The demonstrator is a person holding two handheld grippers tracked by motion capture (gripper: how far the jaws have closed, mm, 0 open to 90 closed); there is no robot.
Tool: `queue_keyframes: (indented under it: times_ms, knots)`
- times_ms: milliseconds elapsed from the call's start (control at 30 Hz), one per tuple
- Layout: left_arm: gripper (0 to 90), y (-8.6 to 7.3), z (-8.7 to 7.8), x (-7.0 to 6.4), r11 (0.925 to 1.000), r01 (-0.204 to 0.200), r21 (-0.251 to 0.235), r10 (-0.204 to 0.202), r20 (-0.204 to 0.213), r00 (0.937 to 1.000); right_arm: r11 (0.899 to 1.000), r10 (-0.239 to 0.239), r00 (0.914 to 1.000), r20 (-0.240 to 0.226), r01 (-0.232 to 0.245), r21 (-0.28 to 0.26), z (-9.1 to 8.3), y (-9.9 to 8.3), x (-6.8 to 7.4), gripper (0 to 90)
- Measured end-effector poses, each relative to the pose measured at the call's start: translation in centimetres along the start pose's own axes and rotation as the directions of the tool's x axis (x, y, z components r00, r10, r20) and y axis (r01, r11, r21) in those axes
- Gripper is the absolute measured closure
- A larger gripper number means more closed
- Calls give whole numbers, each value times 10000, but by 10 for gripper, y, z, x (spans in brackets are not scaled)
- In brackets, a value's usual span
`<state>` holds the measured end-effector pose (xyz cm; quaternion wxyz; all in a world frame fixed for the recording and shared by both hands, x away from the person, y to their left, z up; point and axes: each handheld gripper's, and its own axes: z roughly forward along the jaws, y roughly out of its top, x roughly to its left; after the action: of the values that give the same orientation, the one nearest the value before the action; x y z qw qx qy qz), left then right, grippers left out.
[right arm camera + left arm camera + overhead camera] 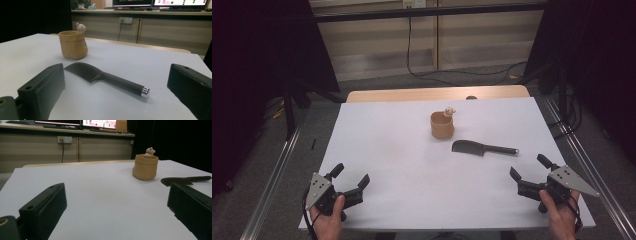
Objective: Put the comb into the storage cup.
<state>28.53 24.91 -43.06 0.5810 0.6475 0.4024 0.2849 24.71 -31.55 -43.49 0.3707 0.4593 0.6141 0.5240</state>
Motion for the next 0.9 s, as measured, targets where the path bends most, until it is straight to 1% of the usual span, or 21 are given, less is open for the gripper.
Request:
queue_keyframes:
  times_ms: [67, 133, 167, 267, 300, 367, 433, 500, 567, 600, 633, 667, 800, 867, 900]
  knots:
    - [25, 0, 0, 0, 10000, -44, -4, 44, 22, 10000, 10000, -58, 10000, -78, 58, -7, 1, 0, 1, 1]
    - [25, 0, 0, 0, 10000, 14, -44, -14, 53, 10000, 10000, -48, 9999, -139, 47, -31, 2, 1, 1, 0]
    - [25, 0, -1, 0, 10000, -37, 16, 37, 46, 10000, 9999, -86, 9999, -140, 84, -75, 2, 1, 1, 0]
    - [26, -1, -1, 0, 10000, 42, 34, -42, 128, 9999, 9999, -134, 9998, -169, 133, -90, 3, 1, 2, 0]
    - [26, -1, -1, 0, 10000, 44, 15, -44, 168, 9998, 9998, -128, 9995, -285, 124, -146, 5, 1, 3, 0]
    - [26, -1, -1, -1, 10000, -8, -8, 8, 41, 10000, 9998, -149, 9993, -354, 144, -133, 7, 2, 4, 0]
    - [26, -1, -1, -1, 10000, -30, 6, 30, 41, 10000, 9998, -159, 9992, -373, 155, -107, 8, 2, 4, 0]
    - [30, -1, -1, -2, 9999, -91, 77, 91, -11, 10000, 9995, -287, 9986, -449, 281, -141, 13, 4, 5, 0]
    - [32, -1, -2, -2, 9999, -89, 57, 89, 57, 9999, 9996, -254, 9988, -427, 248, -149, 14, 5, 5, 0]
    - [32, 0, -2, -3, 10000, -88, -27, 88, 125, 9999, 9995, -255, 9985, -475, 245, -211, 16, 7, 6, 0]
    - [32, 0, -2, -3, 9999, -129, -34, 129, 112, 9999, 9996, -214, 9984, -525, 203, -214, 16, 7, 6, 0]
    - [32, 0, -2, -3, 10000, -84, -30, 84, 116, 9999, 9995, -206, 9980, -592, 192, -240, 16, 7, 6, 0]
    - [32, -1, -1, -3, 10000, -78, 27, 78, 107, 9999, 9993, -361, 9962, -792, 351, -145, 20, 8, 9, 0]
    - [32, -1, 0, -3, 10000, -31, 55, 31, 129, 9999, 9992, -375, 9957, -845, 364, -152, 23, 9, 9, 0]
    - [32, 0, -1, -3, 10000, -80, 51, 80, 125, 9999, 9992, -375, 9957, -845, 364, -152, 23, 9, 9, 0]
